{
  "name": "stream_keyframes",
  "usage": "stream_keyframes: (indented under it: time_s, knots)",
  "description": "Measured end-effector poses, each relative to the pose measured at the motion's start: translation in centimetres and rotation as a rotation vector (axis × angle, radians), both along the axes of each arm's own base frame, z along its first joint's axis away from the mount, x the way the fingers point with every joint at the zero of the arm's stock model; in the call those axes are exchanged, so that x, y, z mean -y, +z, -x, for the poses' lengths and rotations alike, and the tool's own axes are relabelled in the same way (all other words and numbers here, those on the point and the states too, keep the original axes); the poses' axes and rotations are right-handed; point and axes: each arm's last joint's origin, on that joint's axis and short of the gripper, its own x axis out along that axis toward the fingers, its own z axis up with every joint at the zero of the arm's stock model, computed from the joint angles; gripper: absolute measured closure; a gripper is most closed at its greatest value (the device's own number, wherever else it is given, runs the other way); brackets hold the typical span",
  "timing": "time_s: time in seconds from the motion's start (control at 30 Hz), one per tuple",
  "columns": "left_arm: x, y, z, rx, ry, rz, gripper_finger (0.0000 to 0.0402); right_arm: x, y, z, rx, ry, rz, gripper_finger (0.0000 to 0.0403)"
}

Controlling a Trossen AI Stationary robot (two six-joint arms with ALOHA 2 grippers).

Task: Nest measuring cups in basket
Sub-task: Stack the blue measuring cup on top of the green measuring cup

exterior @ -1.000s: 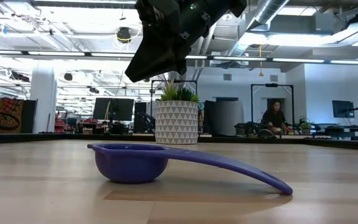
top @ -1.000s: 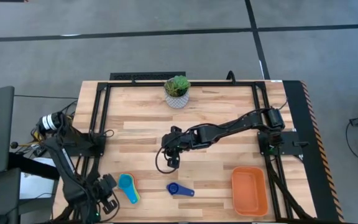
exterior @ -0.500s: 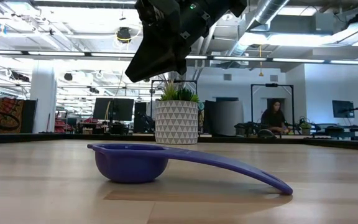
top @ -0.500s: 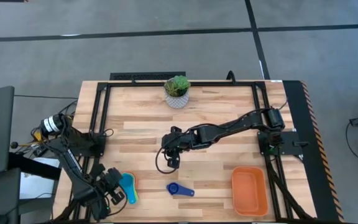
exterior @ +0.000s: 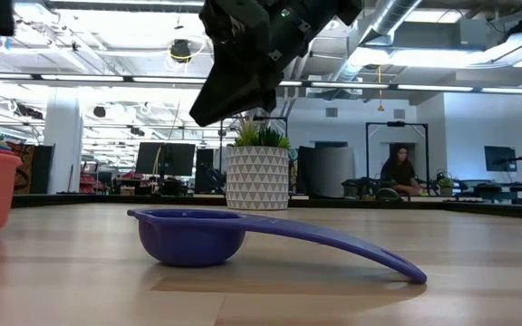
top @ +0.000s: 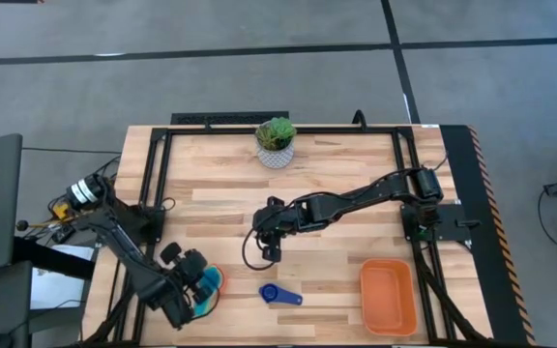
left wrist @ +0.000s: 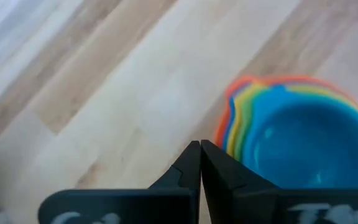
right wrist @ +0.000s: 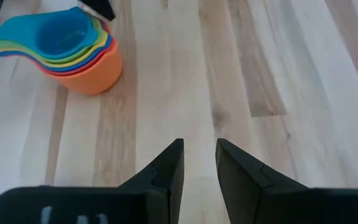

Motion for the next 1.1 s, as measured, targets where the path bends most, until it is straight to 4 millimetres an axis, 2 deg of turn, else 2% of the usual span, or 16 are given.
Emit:
stream_keyframes:
  time_s: [0.13,0.27,0.4,0.5,0.7,0.83,1.1]
  knots:
    - [-0.9,0.2,-0.7,-0.046,0.001,0.010,0.0401,-0.4,-0.2,0.2,-0.030,0.028,-0.018,0.0285]
    - [-1.1,1.2,-0.4,-0.060,-0.001,0.071,0.0401,-1.1,-0.5,1.0,-0.110,0.035,-0.017,0.0285]
    - [-0.5,2.4,1.0,-0.012,-0.001,0.136,0.0401,-2.4,-1.4,1.9,-0.170,0.043,-0.016,0.0285]
    - [0.2,3.1,2.3,0.030,0.000,0.179,0.0401,-3.3,-2.9,2.7,-0.195,0.032,-0.043,0.0285]
    - [1.9,3.0,4.3,0.115,0.019,0.244,0.0397,-5.6,-3.7,3.8,-0.168,0.034,-0.099,0.0284]
    - [2.8,2.5,4.7,0.146,0.001,0.281,0.0370,-7.3,-3.5,4.0,-0.134,0.063,-0.118,0.0281]
    - [4.2,1.1,4.1,0.111,-0.069,0.305,0.0273,-9.3,-2.6,4.1,-0.036,0.125,-0.130,0.0263]
